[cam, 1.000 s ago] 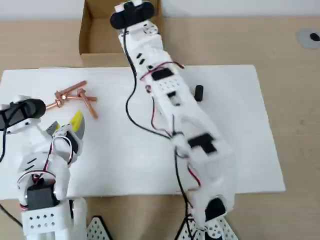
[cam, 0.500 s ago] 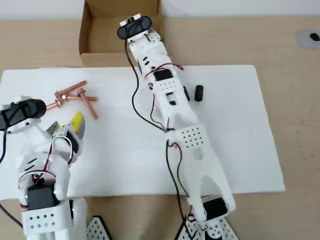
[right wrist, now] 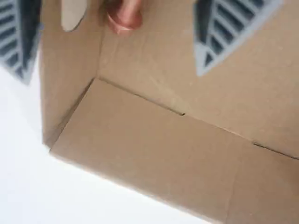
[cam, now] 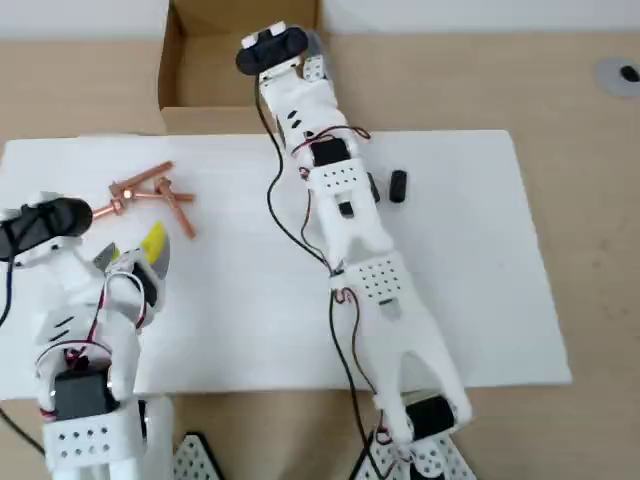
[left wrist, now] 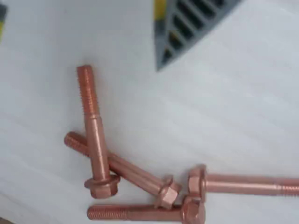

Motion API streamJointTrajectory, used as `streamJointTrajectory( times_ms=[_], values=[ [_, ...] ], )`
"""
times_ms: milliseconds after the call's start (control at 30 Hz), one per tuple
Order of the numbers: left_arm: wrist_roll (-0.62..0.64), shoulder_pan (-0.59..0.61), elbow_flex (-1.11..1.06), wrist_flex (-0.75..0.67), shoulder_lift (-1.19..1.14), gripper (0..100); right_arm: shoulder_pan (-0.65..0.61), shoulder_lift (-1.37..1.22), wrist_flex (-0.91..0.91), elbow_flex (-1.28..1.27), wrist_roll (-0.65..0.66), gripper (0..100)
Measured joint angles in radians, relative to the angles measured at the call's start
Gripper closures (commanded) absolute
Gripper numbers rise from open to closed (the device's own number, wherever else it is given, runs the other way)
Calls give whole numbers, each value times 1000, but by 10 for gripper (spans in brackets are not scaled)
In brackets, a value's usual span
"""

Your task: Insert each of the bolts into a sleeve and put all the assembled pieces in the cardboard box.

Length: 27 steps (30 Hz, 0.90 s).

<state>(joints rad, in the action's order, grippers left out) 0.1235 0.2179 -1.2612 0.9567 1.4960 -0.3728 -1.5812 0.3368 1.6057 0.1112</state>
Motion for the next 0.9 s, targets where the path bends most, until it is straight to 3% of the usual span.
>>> streamJointTrajectory(
  times_ms=[200, 400, 633, 800, 900],
  values=[
    [34, 12, 0, 0, -2, 757, 0, 160, 178, 0, -118, 726],
    [69, 23, 69, 86, -101, 757, -2, 457, 674, 0, -227, 726],
    [81, 74, 405, 170, -609, 757, 17, 749, 1336, 11, -213, 730],
    [230, 117, 736, 245, -1045, 757, 110, 945, 1436, -58, -98, 730],
    [166, 117, 919, 272, -1227, 757, 138, 1109, 1439, -222, -52, 730]
  ],
)
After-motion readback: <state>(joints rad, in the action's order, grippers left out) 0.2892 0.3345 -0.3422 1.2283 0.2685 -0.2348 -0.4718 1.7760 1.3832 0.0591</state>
